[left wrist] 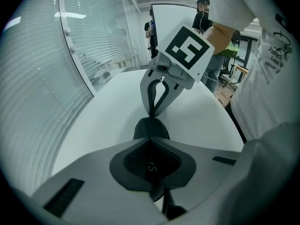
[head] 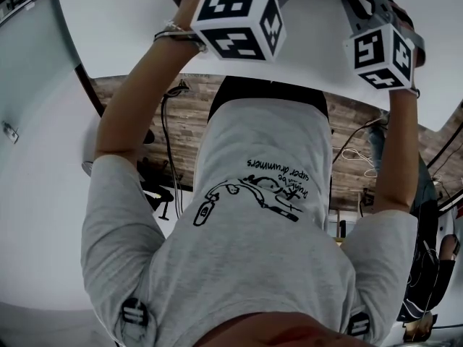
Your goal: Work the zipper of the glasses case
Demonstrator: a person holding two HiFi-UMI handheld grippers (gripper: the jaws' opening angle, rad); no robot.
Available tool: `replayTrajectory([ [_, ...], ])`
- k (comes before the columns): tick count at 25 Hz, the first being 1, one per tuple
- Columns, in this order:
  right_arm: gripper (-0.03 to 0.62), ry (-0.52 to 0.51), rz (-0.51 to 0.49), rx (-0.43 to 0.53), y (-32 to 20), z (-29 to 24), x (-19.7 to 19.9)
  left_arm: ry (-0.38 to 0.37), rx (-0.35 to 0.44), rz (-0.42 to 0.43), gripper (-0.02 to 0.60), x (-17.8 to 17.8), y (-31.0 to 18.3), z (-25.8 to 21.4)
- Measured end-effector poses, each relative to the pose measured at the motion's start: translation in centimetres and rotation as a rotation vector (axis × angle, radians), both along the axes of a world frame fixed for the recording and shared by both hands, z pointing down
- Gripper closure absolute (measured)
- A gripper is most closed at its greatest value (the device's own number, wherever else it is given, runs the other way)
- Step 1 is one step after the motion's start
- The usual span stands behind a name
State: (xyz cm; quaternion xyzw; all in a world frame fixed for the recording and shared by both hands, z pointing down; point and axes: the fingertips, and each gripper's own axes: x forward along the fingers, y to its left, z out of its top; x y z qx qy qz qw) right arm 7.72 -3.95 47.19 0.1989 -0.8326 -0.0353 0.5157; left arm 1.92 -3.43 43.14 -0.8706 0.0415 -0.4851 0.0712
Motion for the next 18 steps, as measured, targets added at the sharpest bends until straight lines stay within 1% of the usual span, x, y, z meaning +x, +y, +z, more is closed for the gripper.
replayTrajectory([
  [3, 0.591, -0.027, 0.017, -0.036, -0.5, -0.1, -0.6, 0.02, -0.025, -0.017, 0.56, -0.4, -1.1, 0.1],
  [6, 0.591, -0.047, 0.013, -0.084, 0.8, 0.5, -1.4, 0.02, -0.031, -0.022, 0.56, -0.5, -1.5, 0.1],
  [8, 0.591, -0.055, 0.039, -0.074, 1.3, 0.8, -1.1, 0.014, -0.03, -0.017, 0.56, -0.3, -1.4, 0.2],
  [10, 0.588, -0.062, 0.087, -0.036, 0.9, 0.7, -0.5, 0.021, -0.038, -0.02, 0.56, -0.1, -1.5, 0.3],
  [11, 0.576, -0.066, 0.112, -0.019, 0.5, 0.6, -0.2, 0.025, -0.043, -0.022, 0.56, 0.0, -1.5, 0.2],
  [12, 0.517, -0.07, 0.132, -0.009, 0.1, 0.4, -0.1, 0.028, -0.046, -0.025, 0.56, -0.1, -1.6, 0.2],
  [13, 0.477, -0.074, 0.145, -0.005, -0.2, 0.4, -0.2, 0.029, -0.047, -0.028, 0.56, -0.2, -1.6, 0.1],
  [18, 0.482, -0.079, 0.144, -0.001, -1.1, 0.4, -0.8, 0.03, -0.052, -0.027, 0.56, -0.1, -1.4, 0.0],
])
